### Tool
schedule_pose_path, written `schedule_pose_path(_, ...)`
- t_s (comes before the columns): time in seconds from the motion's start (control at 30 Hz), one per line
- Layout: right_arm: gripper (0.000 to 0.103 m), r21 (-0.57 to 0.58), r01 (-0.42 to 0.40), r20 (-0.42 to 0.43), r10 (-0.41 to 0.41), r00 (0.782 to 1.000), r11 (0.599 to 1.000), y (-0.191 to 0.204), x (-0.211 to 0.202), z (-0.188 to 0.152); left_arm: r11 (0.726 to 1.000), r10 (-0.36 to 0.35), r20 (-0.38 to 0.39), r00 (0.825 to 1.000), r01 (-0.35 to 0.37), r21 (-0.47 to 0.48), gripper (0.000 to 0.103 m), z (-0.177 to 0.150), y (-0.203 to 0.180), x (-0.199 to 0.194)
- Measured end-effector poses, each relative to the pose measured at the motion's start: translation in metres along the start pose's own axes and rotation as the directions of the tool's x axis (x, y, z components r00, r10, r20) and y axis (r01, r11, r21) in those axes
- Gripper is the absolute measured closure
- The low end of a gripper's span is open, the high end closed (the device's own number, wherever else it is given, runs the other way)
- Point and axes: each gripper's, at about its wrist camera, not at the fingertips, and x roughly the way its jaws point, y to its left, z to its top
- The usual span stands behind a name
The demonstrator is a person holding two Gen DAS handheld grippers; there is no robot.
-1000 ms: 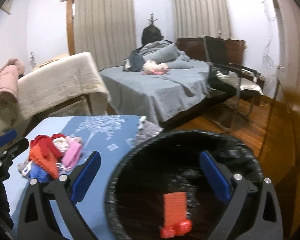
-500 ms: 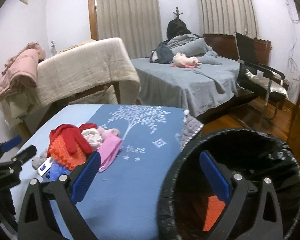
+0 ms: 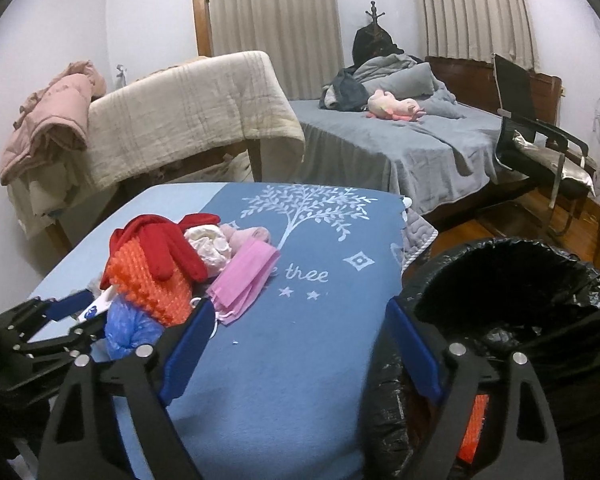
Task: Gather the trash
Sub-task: 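Grasp the white alcohol-pad box with the left tool, then grasp the blue plastic bag with the right tool while the left tool holds the box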
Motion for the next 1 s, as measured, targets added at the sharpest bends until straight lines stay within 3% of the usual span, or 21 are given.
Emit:
schedule_pose_path(0.13,0.02,-0.004,-0.005,-0.007,0.005,1.0,1.0,0.002,0.001,-0.001,1.0,-0.022,-0.023,0.999,0.022,-0.002,0.068,-0.004,-0.001,0.007)
schedule_pose_path(0.27,0.022,-0.005,-0.018,-0.015,0.018,1.0,1.0,0.006,0.003,-0.004,0.999,-0.033,-0.005,0.999,0.033,-0.004,0.073,-0.003,0.0,0.001)
schedule_pose_path(0.57,0.025,-0.01,-0.069,-0.027,0.069,0.997,0.998,0.027,0.005,-0.009,0.999,-0.037,0.022,0.999,0.037,0.006,0.073,-0.01,0.008,-0.029)
schedule_pose_path(1.0,0.039,-0.027,-0.178,-0.057,0.177,0.983,0.984,0.084,0.011,-0.021,0.996,0.05,0.07,0.996,-0.044,-0.08,0.073,-0.018,0.043,-0.066)
